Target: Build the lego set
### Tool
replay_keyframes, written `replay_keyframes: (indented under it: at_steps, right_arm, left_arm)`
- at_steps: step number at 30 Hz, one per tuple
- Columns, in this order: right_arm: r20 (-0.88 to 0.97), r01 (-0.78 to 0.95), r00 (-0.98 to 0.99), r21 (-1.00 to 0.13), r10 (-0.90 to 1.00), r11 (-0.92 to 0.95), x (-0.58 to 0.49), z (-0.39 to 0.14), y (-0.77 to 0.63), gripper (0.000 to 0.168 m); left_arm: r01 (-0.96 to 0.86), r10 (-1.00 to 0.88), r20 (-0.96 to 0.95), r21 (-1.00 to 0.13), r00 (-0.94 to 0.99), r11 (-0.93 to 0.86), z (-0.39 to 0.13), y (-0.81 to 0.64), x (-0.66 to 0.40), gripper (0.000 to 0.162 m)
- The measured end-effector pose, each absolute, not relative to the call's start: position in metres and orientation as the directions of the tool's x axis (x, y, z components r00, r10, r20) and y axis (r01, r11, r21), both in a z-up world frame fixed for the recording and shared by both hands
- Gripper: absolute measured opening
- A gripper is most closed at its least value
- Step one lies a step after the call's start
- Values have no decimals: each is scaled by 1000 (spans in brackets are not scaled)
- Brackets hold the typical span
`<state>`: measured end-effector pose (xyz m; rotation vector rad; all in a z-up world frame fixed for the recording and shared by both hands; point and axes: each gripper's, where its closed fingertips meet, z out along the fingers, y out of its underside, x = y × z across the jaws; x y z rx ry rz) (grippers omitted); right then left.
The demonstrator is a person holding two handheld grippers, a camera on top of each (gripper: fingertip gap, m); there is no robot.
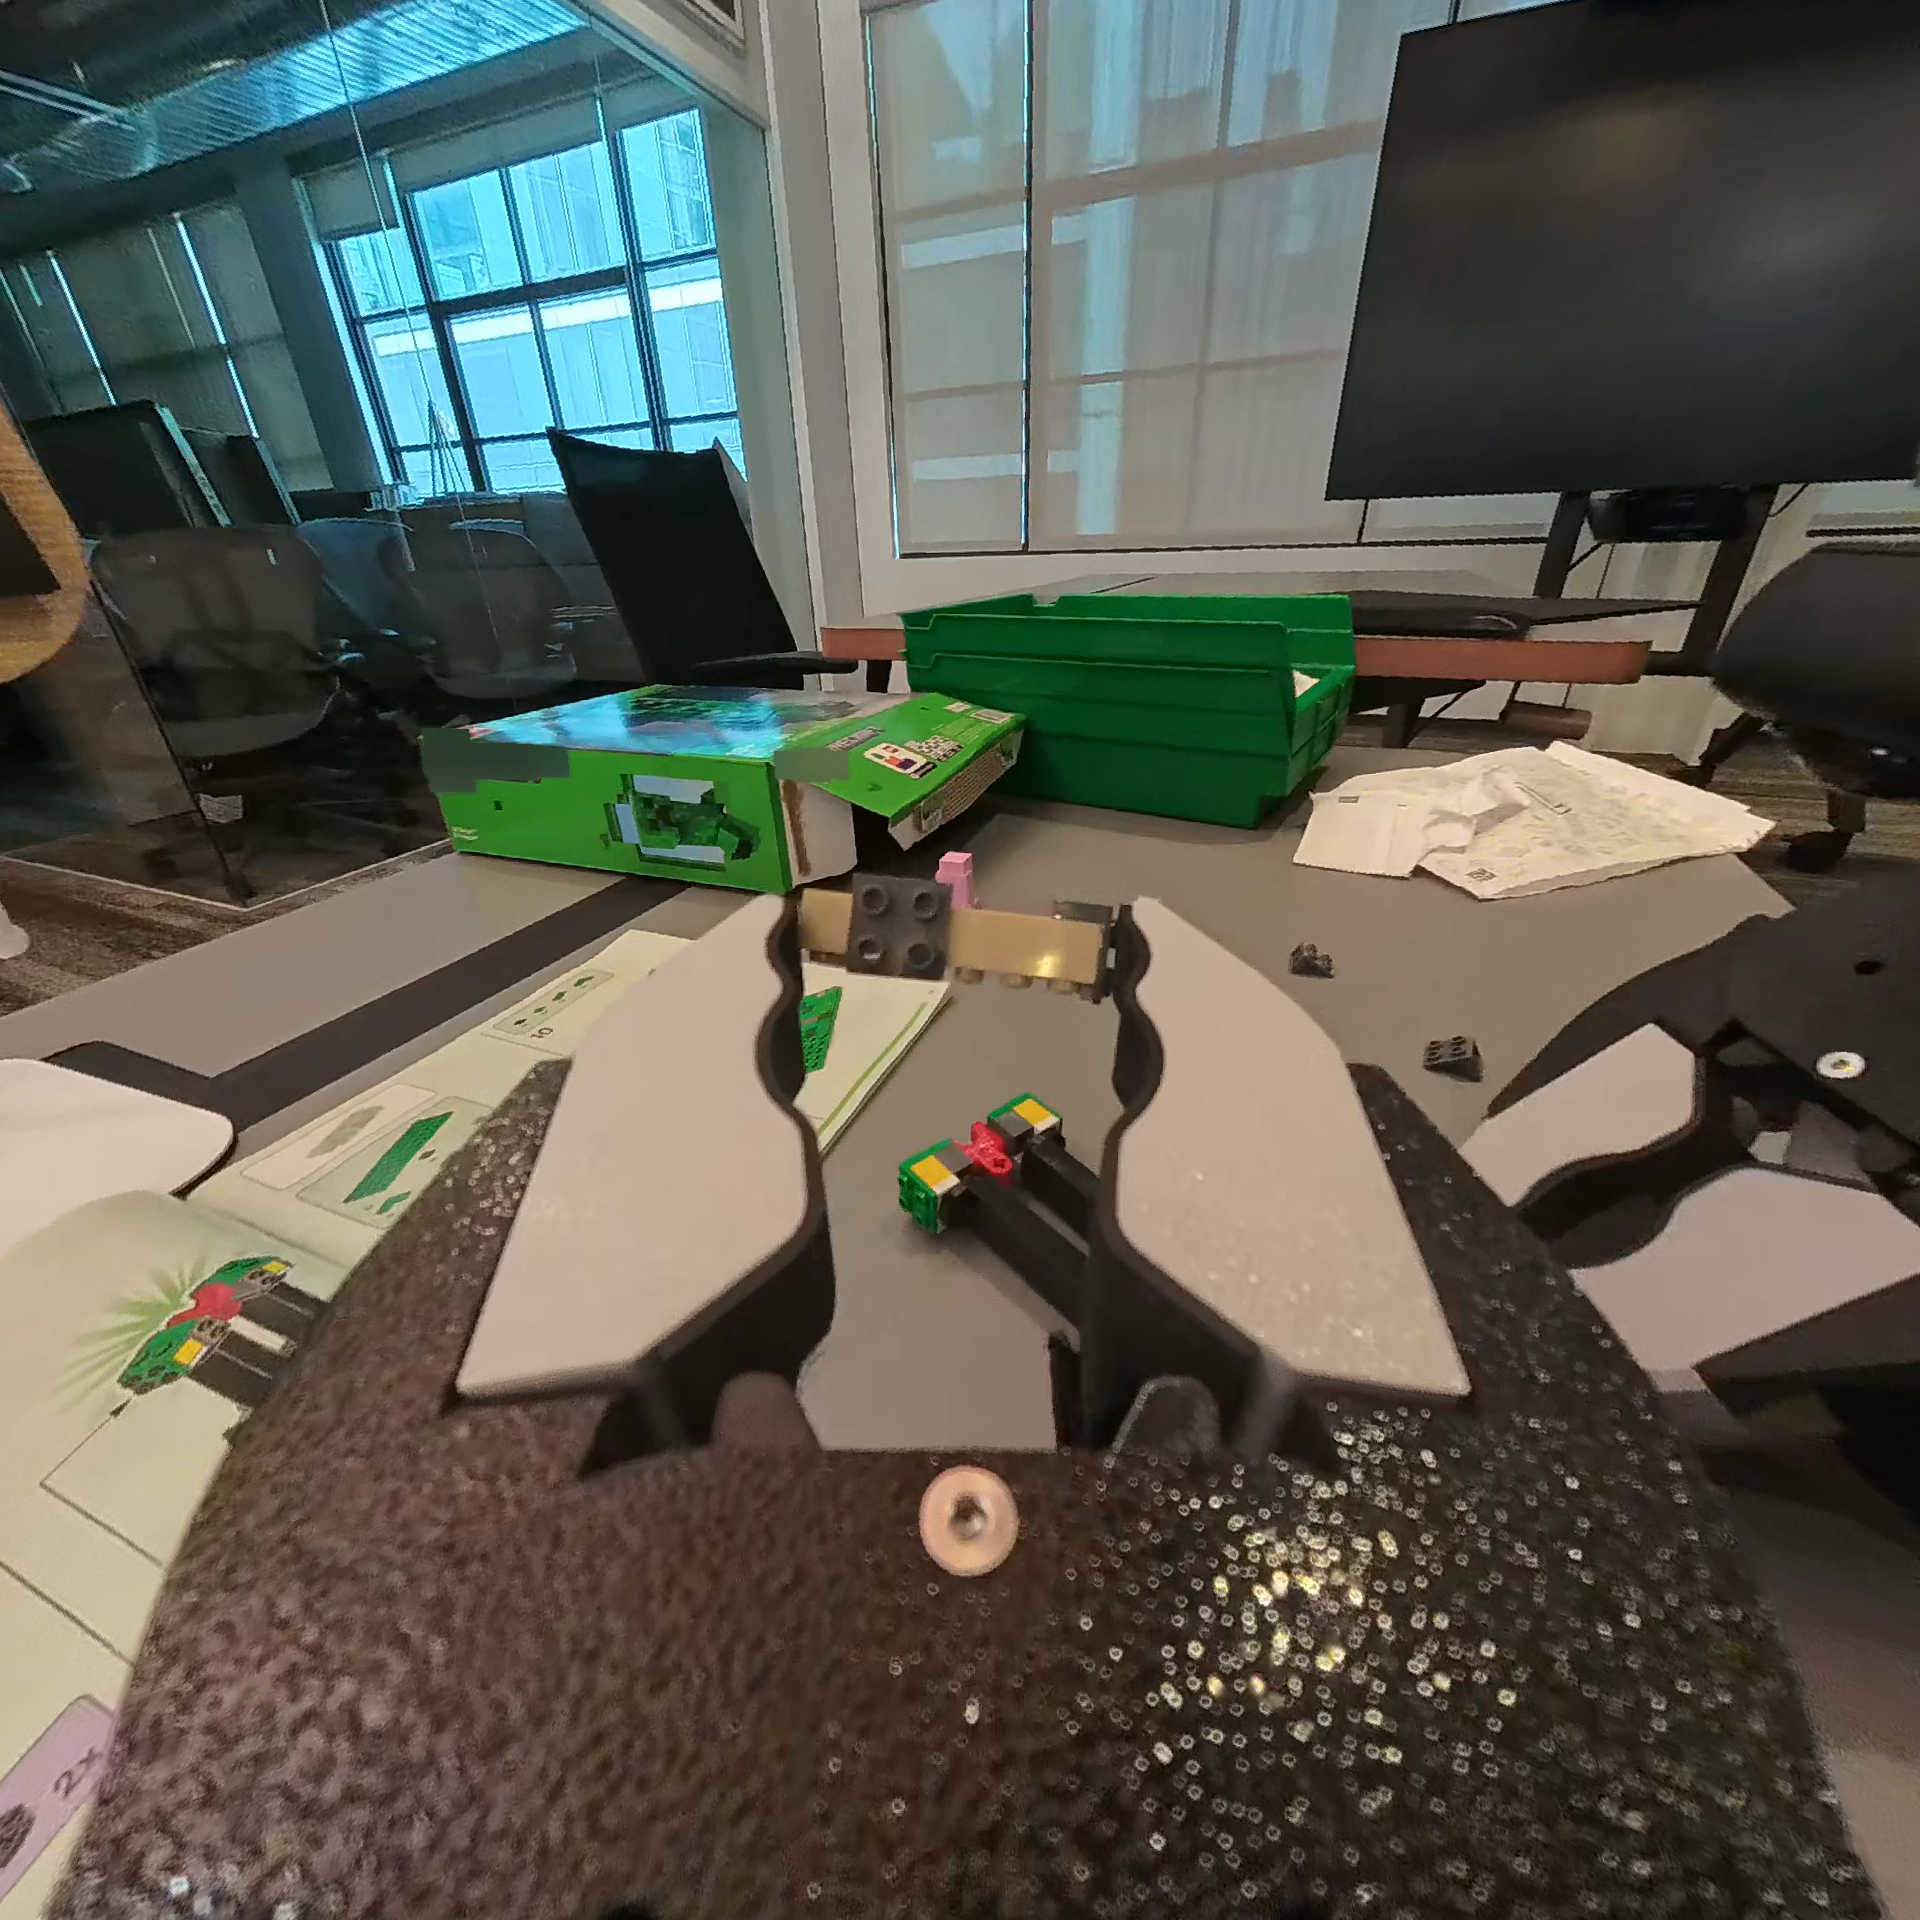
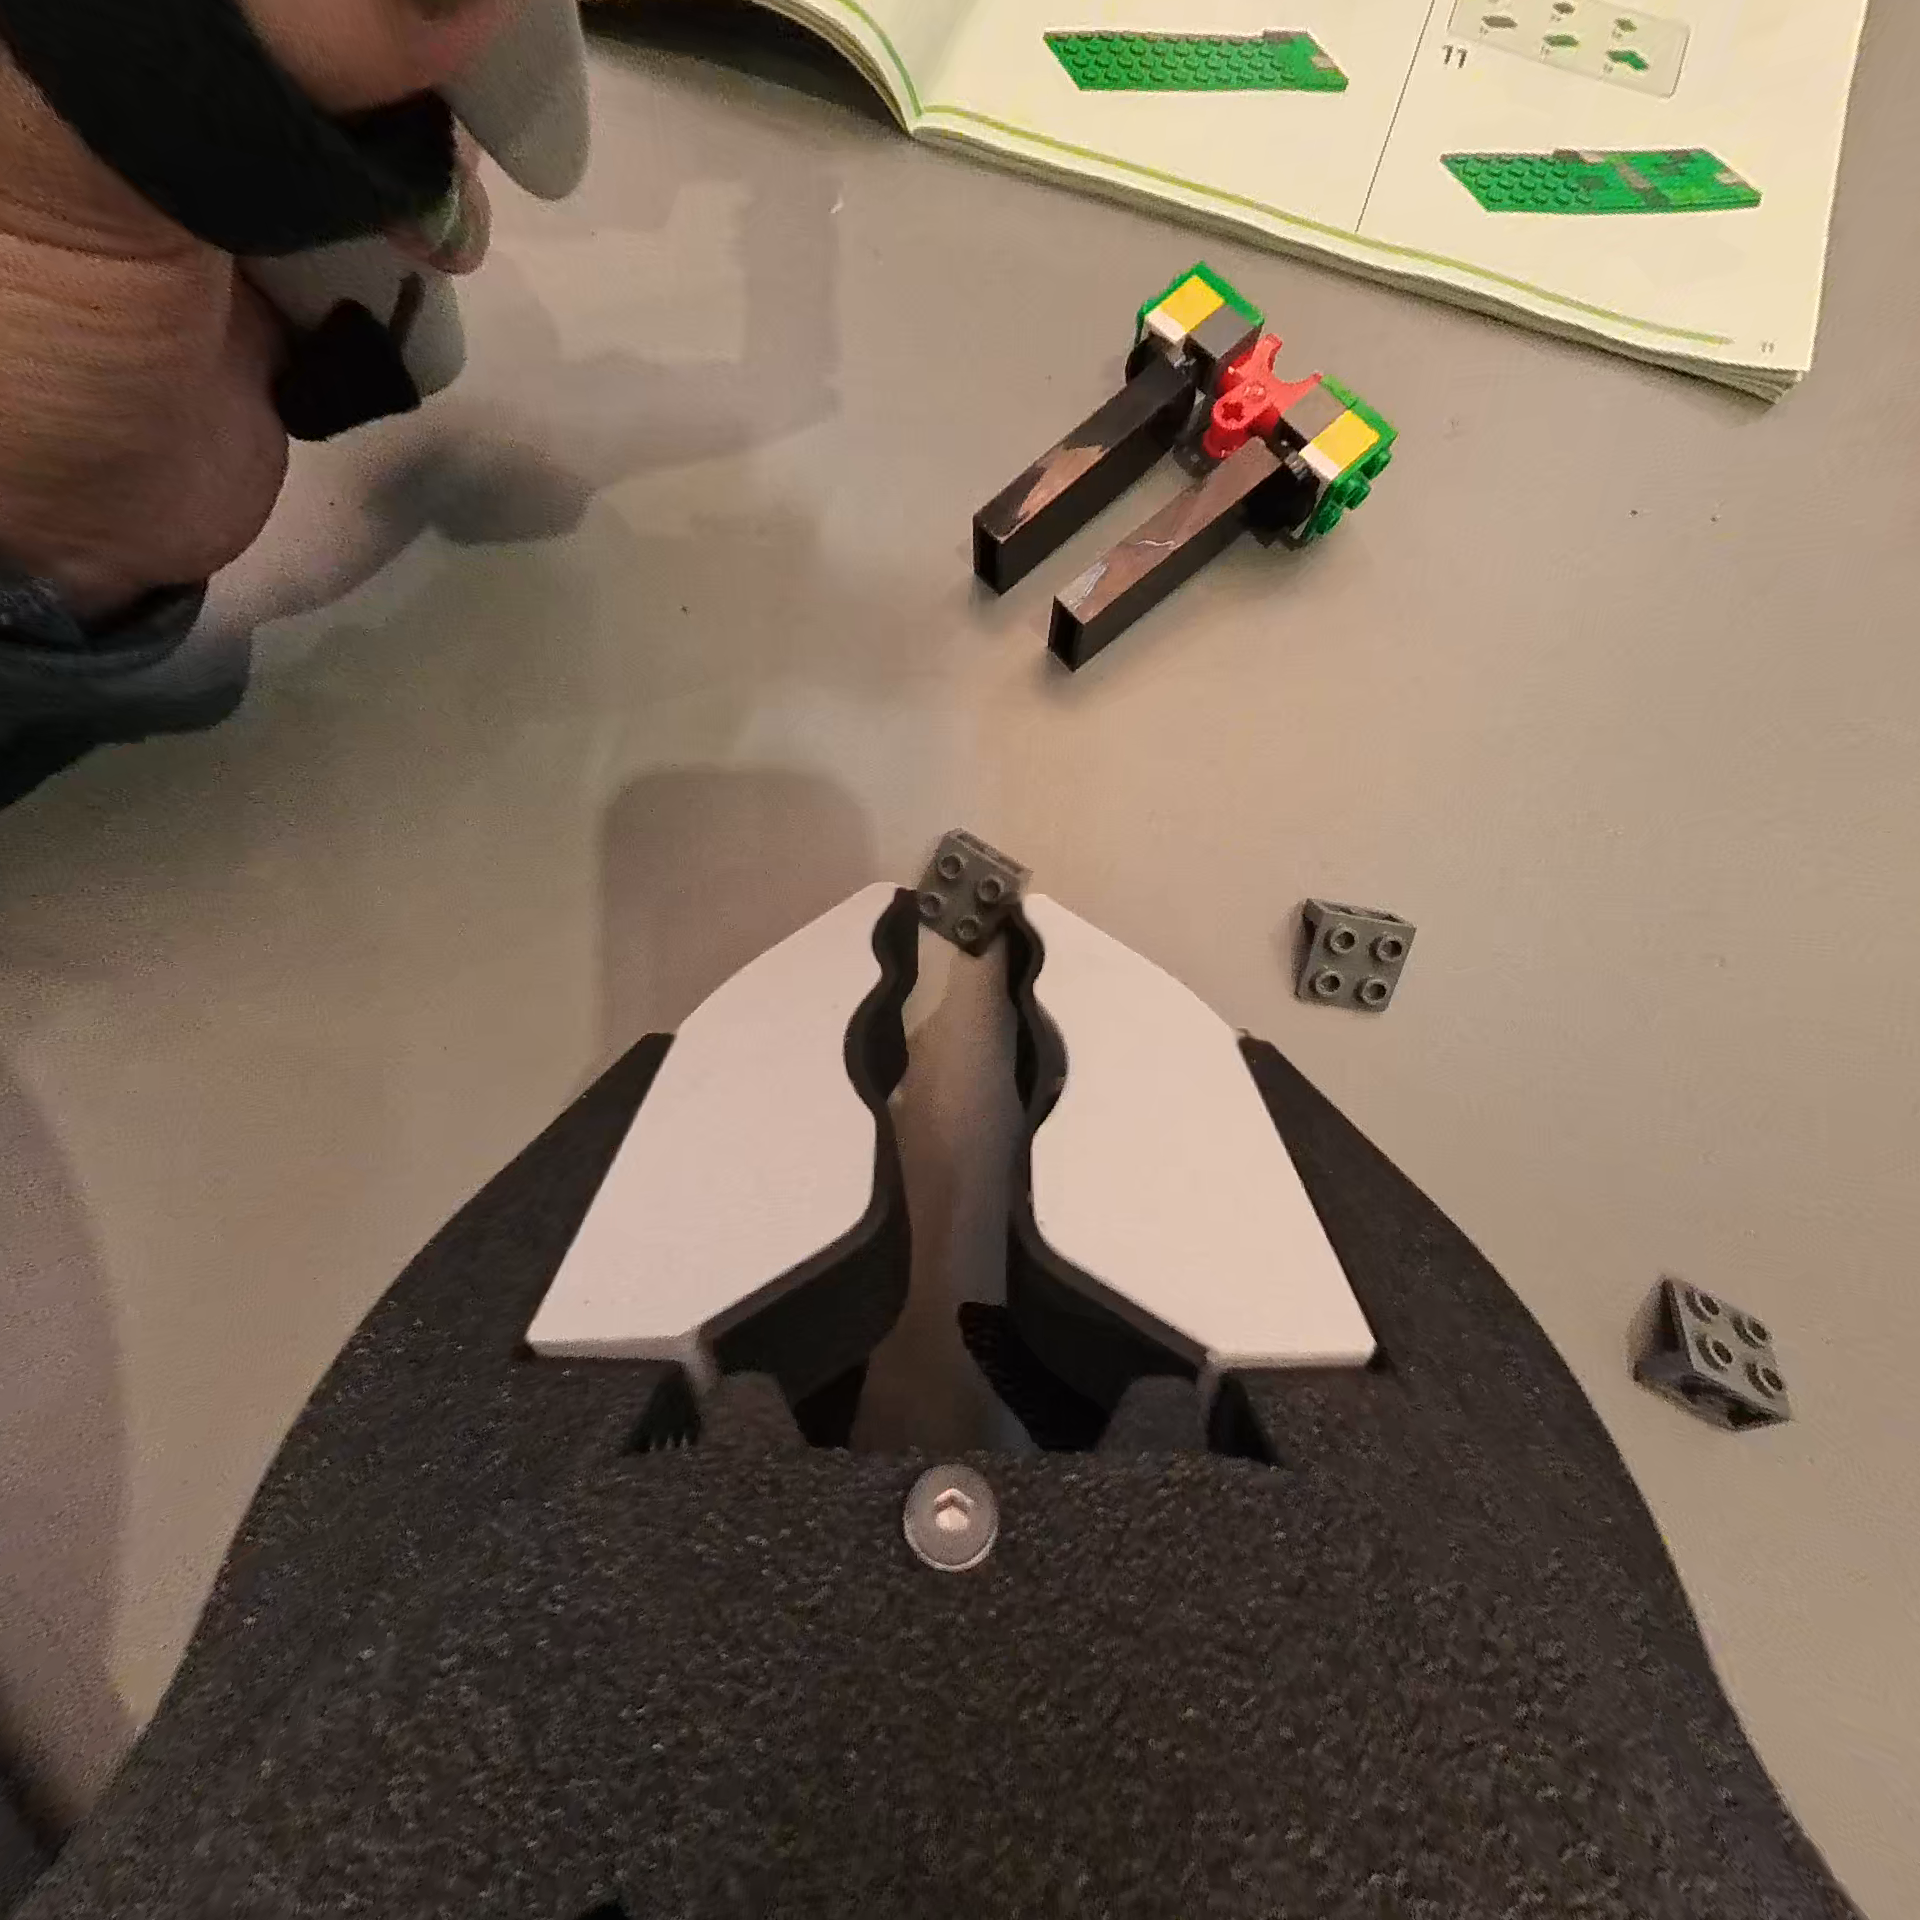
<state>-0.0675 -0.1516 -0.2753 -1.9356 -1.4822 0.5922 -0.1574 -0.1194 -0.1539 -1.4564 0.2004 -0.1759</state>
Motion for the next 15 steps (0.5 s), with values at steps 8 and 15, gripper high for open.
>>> replay_keyframes:
  at_steps: [8, 15]
  right_arm:
    - [96, 664, 217, -744, 971, -75, -72, -265, -142, 15]
    - [153, 387, 138, -918, 979, 88, -90, -190, -137, 15]
  left_arm:
    - [28, -307, -17, -990, 951, 140, -149, -123, -155, 57]
    - [391, -703, 169, -905, 691, 166, -118, -152, -135, 57]
